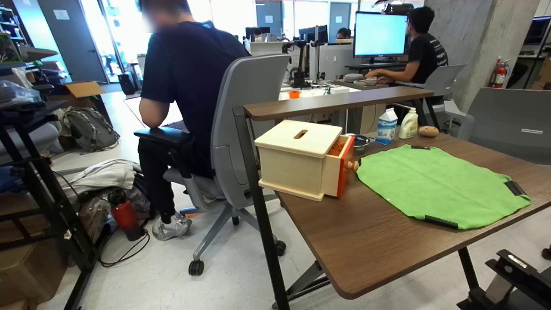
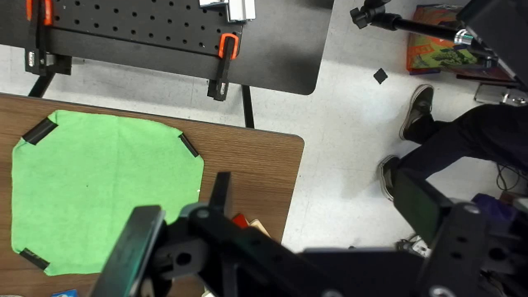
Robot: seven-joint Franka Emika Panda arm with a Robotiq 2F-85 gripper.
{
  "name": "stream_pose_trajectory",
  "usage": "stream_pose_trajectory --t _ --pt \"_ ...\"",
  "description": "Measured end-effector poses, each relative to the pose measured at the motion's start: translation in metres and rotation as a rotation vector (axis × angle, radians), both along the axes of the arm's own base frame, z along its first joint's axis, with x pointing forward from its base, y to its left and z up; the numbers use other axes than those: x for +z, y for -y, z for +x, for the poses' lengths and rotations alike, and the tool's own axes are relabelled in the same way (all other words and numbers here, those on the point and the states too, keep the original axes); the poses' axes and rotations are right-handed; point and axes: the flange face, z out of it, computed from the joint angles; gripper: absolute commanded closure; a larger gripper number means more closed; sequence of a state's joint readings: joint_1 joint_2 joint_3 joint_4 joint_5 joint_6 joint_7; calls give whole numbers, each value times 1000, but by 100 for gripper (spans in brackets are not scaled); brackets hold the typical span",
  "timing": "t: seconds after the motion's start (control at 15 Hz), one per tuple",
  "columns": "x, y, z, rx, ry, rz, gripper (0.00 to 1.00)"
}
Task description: Fold the green cloth
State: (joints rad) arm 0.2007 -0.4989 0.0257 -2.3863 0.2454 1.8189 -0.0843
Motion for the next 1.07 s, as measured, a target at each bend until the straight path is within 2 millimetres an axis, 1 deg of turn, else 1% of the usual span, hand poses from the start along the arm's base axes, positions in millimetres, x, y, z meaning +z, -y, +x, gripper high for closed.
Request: stream_pose_trajectory --t 0.73,0.93,1.07 --pt "0 0 0 -1 0 -1 0" --pt "-7 4 1 -18 -7 -7 0" --pt "-18 11 3 -42 -14 -13 0"
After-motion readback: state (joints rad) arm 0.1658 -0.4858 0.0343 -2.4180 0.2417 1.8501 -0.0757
